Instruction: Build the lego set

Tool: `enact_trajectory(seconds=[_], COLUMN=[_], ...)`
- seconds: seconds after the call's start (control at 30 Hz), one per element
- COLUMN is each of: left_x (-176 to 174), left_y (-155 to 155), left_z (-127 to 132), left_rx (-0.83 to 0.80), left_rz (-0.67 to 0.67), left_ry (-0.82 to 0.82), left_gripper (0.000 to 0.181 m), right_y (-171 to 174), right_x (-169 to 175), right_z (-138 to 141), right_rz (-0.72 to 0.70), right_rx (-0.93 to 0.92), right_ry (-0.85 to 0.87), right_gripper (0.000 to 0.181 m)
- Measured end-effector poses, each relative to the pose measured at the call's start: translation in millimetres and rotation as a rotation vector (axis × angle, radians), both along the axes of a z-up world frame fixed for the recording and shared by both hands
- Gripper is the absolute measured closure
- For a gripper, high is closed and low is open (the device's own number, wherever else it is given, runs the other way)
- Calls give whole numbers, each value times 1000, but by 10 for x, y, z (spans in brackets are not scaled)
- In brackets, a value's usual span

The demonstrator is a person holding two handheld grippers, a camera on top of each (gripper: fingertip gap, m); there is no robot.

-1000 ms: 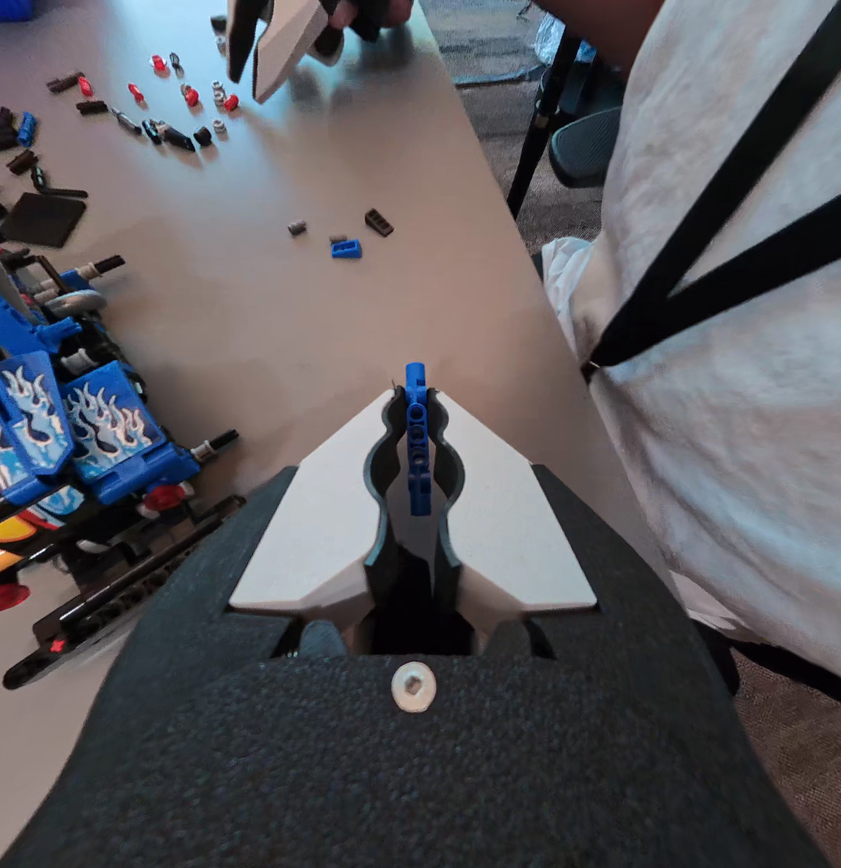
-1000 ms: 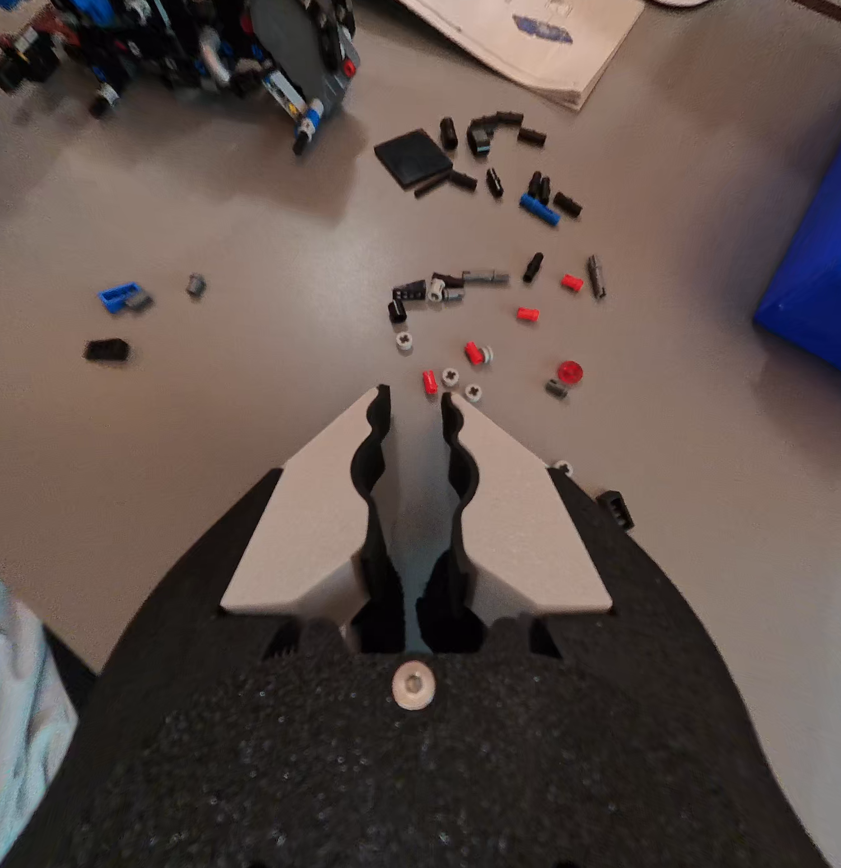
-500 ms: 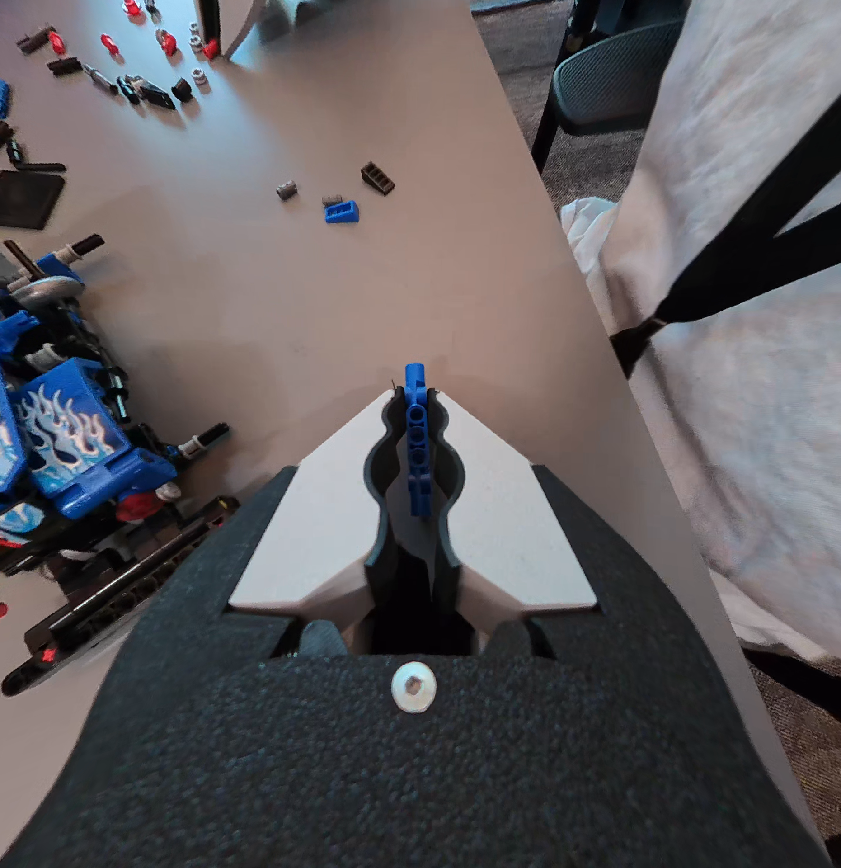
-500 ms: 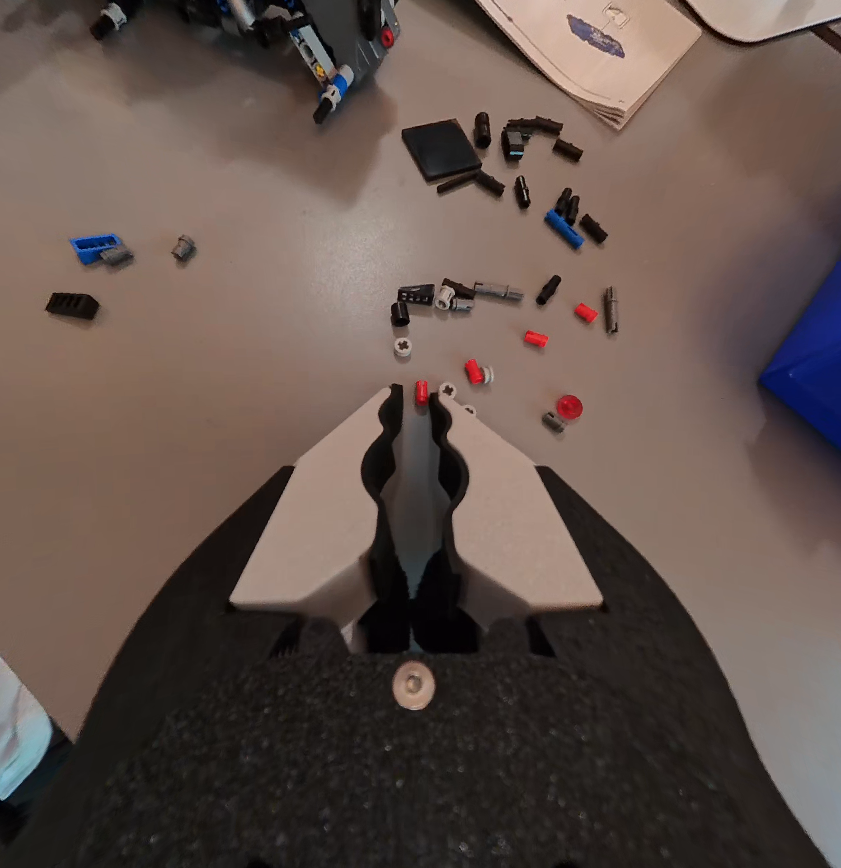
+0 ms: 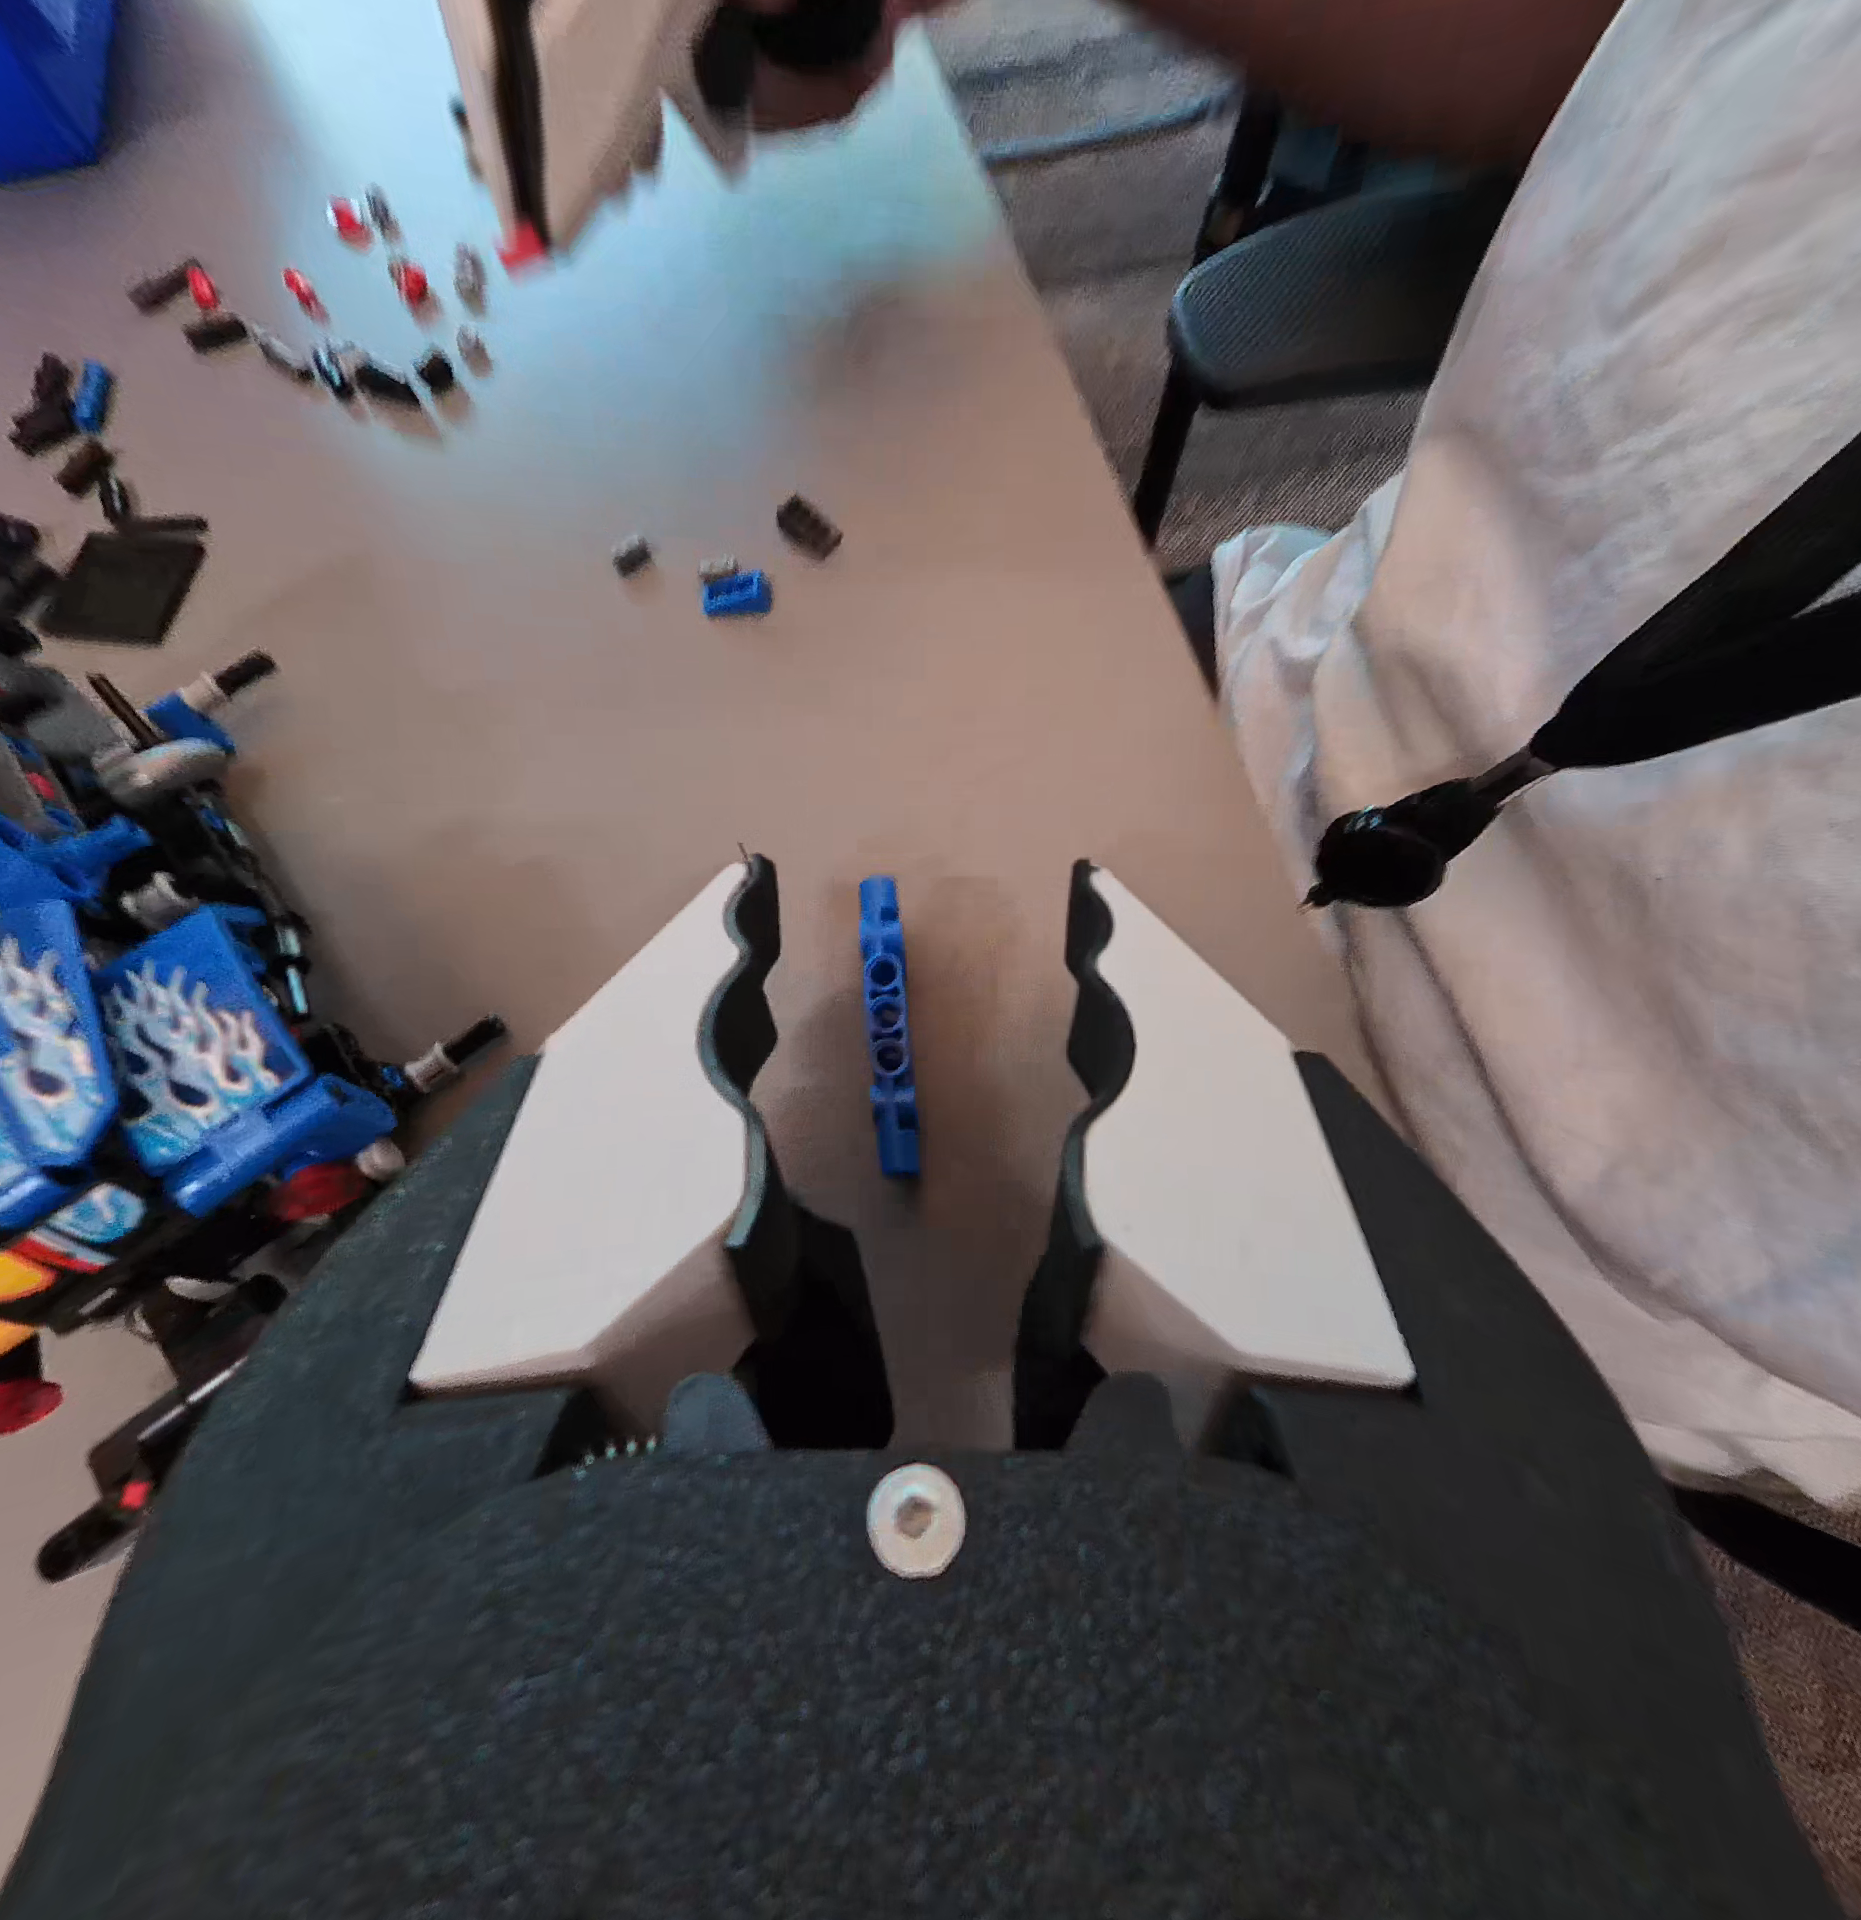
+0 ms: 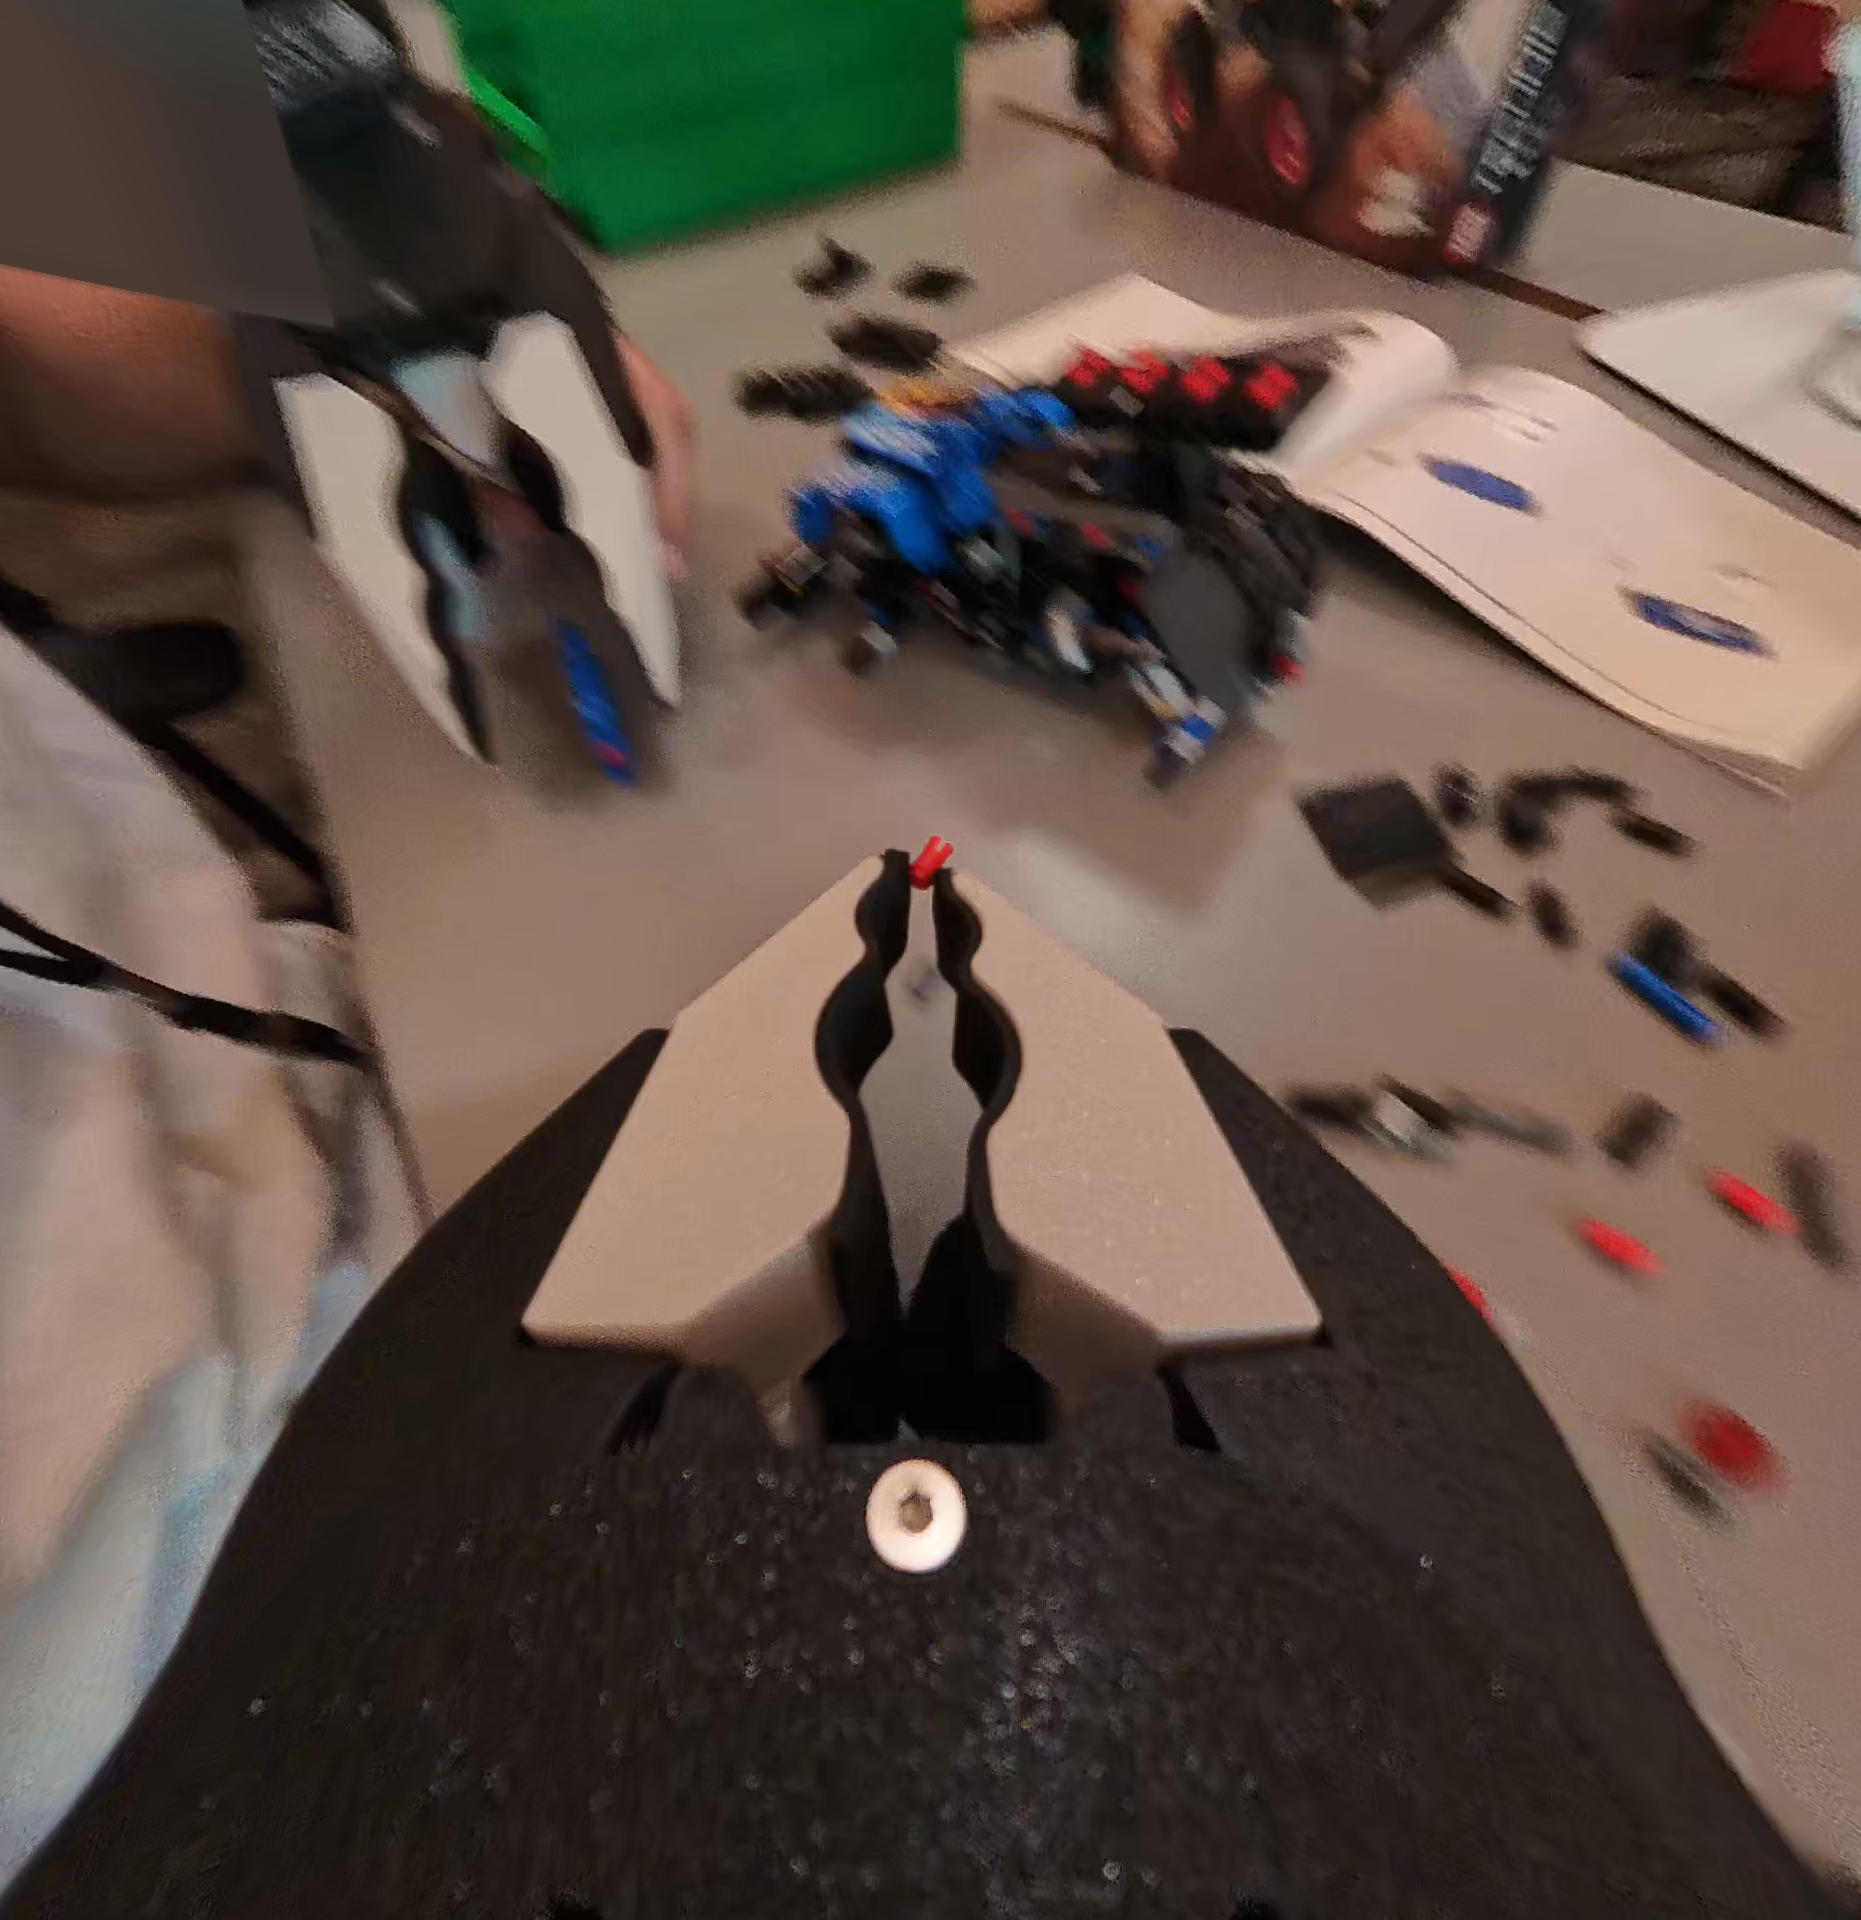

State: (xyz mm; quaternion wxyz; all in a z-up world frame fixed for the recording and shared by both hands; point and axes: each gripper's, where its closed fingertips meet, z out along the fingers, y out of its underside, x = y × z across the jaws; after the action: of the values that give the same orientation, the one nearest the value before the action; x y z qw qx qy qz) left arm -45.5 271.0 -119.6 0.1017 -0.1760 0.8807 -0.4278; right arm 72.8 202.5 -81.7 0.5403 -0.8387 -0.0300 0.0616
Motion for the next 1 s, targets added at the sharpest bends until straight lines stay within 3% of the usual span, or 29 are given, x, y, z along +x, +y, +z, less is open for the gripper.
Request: enact_trajectory(seconds=[0.03,0.1,0.2,0.3,0.43,0.73,1.0], left_x=[-43,-73,-10,-17,-81,-73,125], left_y=[-27,-61,-67,-82,-130,-134,-23], left_z=[112,356,610,679,656,620,565], left_rx=[-40,-105,-92,1,58,74,170], left_rz=[-21,-37,-3,-9,-51,-61,36], left_ry=[-6,-74,-320,-532,-620,-645,-698], left_gripper=[124,127,143,154,166,178,178], right_y=[107,291,482,558,588,610,724], right_x=[-180,-517,-920,-1193,-1350,-1345,-1139], right_z=[71,169,244,284,295,263,222], right_rz=[59,175,324,431,480,483,300], right_rx=[34,81,104,103,93,68,115], right_ry=[53,150,316,412,431,419,324], right_gripper=[178,178,178,178,178,178,174])
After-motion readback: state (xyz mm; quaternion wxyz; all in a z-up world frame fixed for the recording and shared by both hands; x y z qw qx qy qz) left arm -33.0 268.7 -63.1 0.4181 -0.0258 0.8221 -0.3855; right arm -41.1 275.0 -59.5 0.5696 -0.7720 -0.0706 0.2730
